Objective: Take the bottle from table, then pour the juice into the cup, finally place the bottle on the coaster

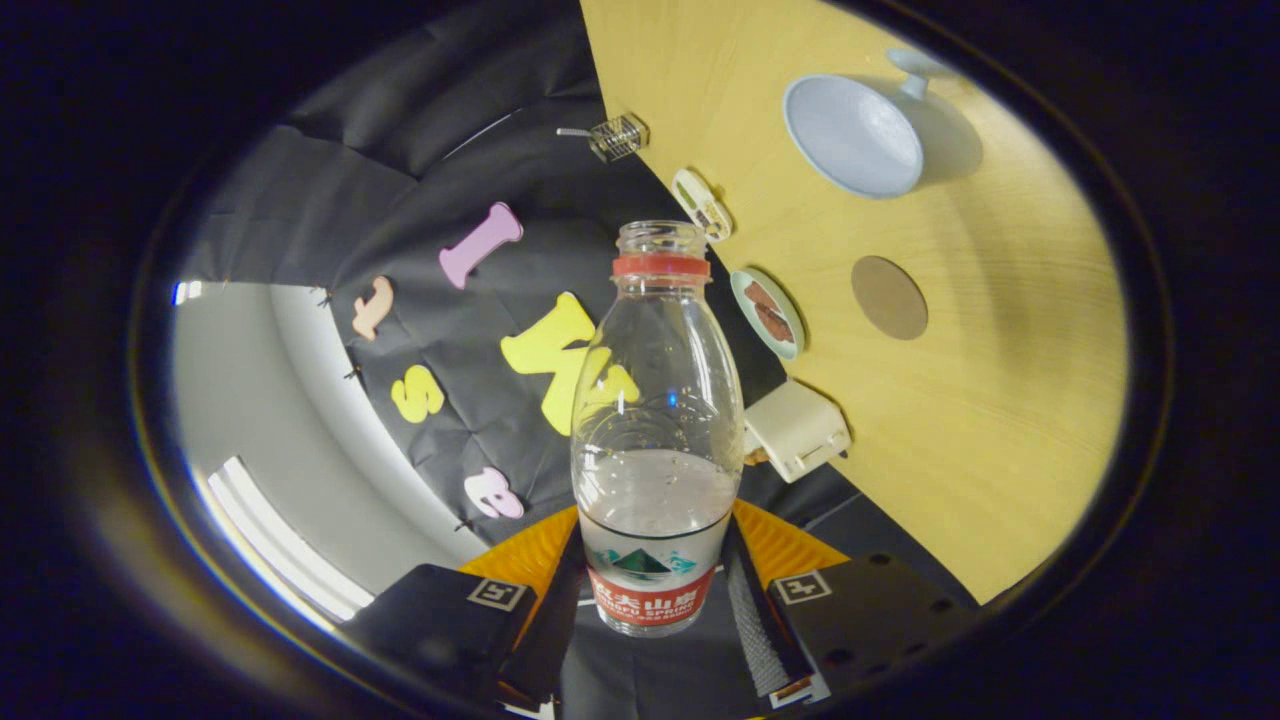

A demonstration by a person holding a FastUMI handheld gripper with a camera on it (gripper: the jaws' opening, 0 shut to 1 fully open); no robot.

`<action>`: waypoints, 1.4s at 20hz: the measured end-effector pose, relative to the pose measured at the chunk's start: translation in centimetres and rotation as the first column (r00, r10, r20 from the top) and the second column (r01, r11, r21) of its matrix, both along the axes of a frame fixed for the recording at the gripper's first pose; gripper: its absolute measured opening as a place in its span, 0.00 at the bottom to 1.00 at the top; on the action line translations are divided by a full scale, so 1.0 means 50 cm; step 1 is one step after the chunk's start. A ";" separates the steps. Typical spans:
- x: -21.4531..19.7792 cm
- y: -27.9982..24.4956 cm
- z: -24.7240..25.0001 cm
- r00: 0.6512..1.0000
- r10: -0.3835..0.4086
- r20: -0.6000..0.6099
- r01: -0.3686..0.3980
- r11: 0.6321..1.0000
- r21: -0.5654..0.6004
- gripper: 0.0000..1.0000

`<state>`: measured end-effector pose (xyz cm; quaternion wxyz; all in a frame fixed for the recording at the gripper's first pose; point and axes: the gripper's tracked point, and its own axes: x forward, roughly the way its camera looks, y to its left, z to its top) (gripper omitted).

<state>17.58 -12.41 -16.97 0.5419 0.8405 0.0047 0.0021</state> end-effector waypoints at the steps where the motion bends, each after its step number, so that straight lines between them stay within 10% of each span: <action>1: -0.003 0.016 0.000 1.000 0.023 -0.003 -0.024 0.998 -0.064 0.74; 7: -0.028 0.050 -0.025 0.998 0.057 -0.024 -0.061 0.879 -0.474 0.75; 15: -0.142 0.084 -0.086 0.968 0.123 -0.219 -0.248 0.338 -0.908 0.75; 20: -0.183 0.011 -0.090 0.953 -0.016 -0.302 -0.301 -0.124 -0.945 0.76; 24: -0.195 -0.017 -0.038 0.969 -0.090 -0.230 -0.245 -0.211 -0.946 0.76; 28: -0.207 -0.056 0.026 0.978 -0.152 -0.142 -0.190 -0.382 -0.904 0.76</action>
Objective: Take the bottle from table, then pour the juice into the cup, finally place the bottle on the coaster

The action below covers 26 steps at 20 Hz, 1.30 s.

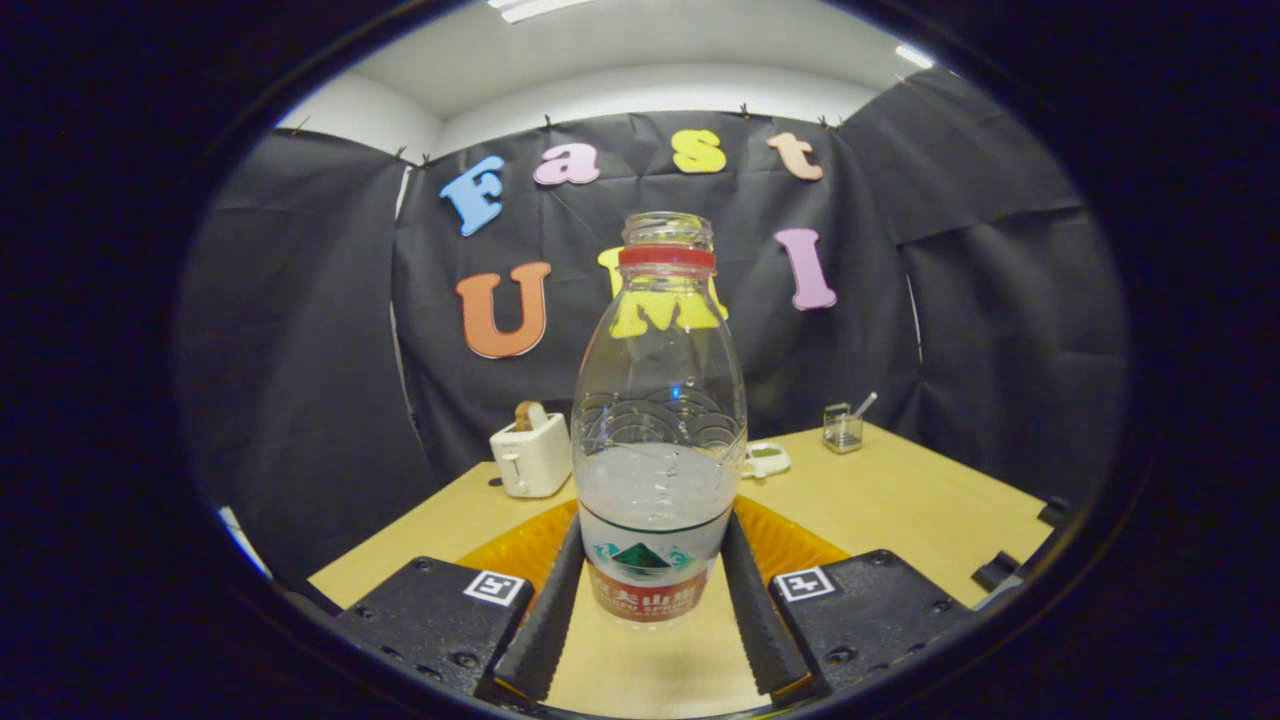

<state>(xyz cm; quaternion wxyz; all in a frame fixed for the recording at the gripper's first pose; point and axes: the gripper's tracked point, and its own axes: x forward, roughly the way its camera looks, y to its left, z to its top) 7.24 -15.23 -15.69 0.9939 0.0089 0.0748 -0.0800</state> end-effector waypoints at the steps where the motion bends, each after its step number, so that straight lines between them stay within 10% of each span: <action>1: 0.001 -0.002 0.001 1.000 0.002 0.017 -0.002 1.000 -0.008 0.76; 11: 0.099 -0.020 0.026 0.995 -0.087 0.049 0.092 0.988 -0.121 0.76; 26: 0.392 -0.013 -0.273 0.990 -0.061 -0.129 0.038 0.985 -0.171 0.77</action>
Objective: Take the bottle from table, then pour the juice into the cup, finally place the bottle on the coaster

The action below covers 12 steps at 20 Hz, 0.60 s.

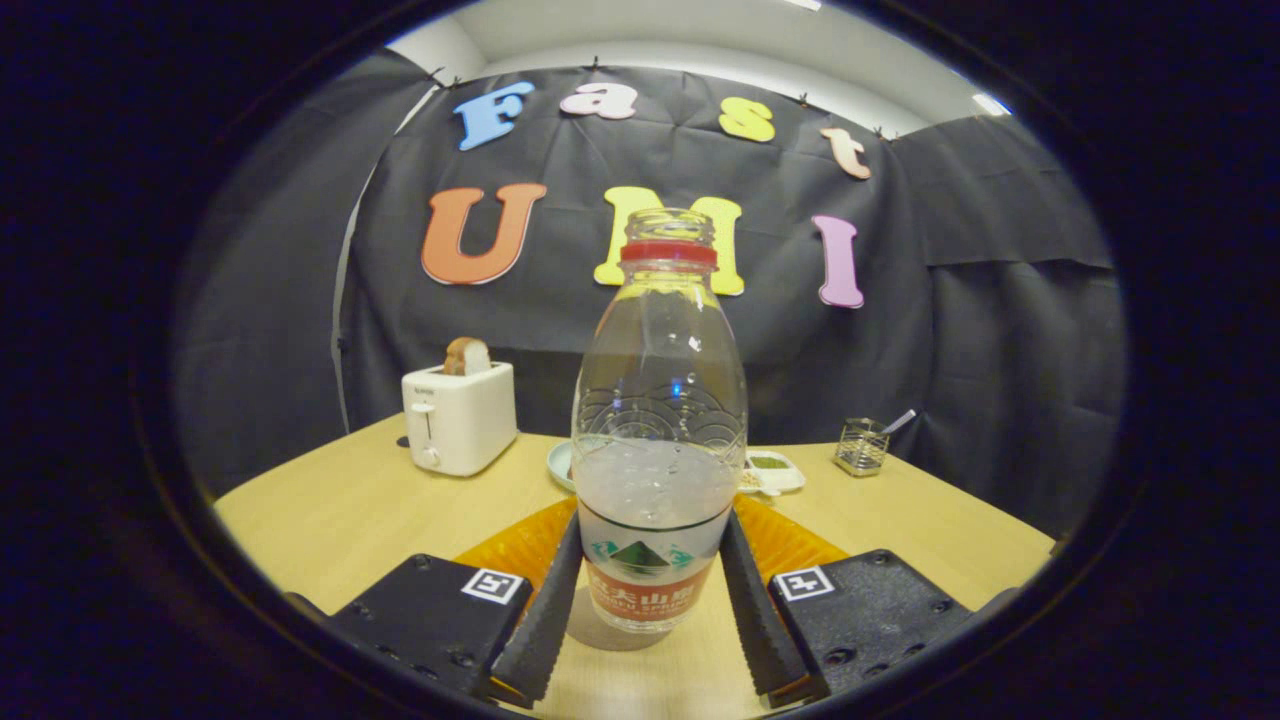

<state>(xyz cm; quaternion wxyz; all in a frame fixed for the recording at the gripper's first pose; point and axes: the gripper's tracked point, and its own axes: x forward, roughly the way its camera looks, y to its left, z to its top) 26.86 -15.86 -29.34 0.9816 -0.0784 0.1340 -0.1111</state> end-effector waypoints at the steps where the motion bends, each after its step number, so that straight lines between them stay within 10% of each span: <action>1: 0.009 0.005 -0.016 1.000 0.009 -0.013 -0.009 1.000 -0.010 0.77; 12: 0.045 -0.005 -0.113 0.994 0.057 -0.088 -0.054 0.998 0.040 0.78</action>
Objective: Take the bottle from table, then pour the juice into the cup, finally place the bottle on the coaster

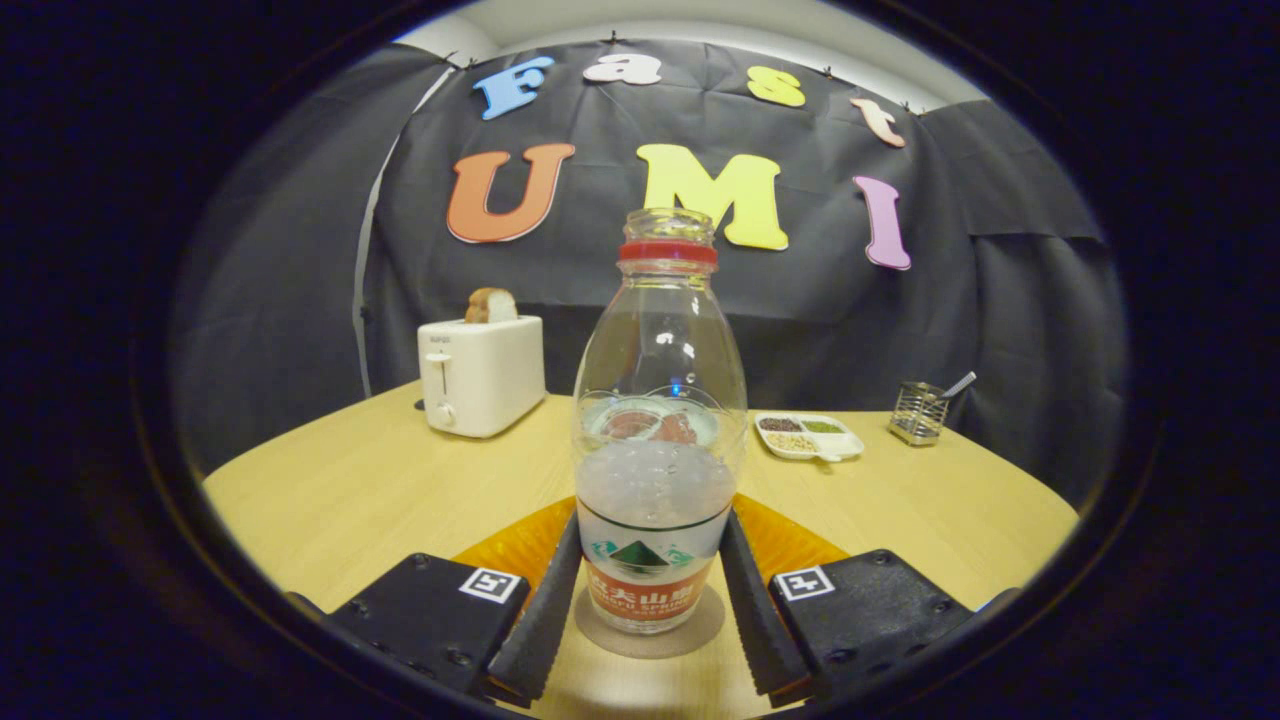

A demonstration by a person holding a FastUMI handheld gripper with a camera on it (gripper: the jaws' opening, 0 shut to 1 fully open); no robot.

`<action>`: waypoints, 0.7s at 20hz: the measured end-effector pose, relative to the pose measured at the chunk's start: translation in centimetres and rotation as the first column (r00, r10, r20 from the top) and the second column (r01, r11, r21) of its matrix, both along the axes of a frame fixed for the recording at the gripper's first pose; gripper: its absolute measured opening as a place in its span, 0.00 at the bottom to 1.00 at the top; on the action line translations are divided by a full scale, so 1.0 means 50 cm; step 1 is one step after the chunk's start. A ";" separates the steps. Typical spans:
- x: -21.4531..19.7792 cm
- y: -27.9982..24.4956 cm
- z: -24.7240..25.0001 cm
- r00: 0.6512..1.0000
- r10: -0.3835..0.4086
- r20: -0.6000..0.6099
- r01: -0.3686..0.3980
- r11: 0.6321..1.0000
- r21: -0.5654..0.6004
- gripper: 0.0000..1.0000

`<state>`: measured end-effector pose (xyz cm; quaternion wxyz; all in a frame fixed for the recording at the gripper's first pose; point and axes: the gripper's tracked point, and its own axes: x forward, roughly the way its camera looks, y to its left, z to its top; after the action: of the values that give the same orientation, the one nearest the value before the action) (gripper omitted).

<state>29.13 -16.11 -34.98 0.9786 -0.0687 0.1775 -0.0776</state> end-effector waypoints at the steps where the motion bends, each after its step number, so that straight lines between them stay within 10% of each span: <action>1: 0.000 -0.002 -0.001 1.000 0.005 0.000 -0.005 1.000 0.003 0.78; 14: -0.064 0.020 0.084 0.997 0.048 0.063 -0.052 0.996 0.067 1.00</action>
<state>25.95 -15.10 -30.75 0.9870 -0.0370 0.1483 -0.0490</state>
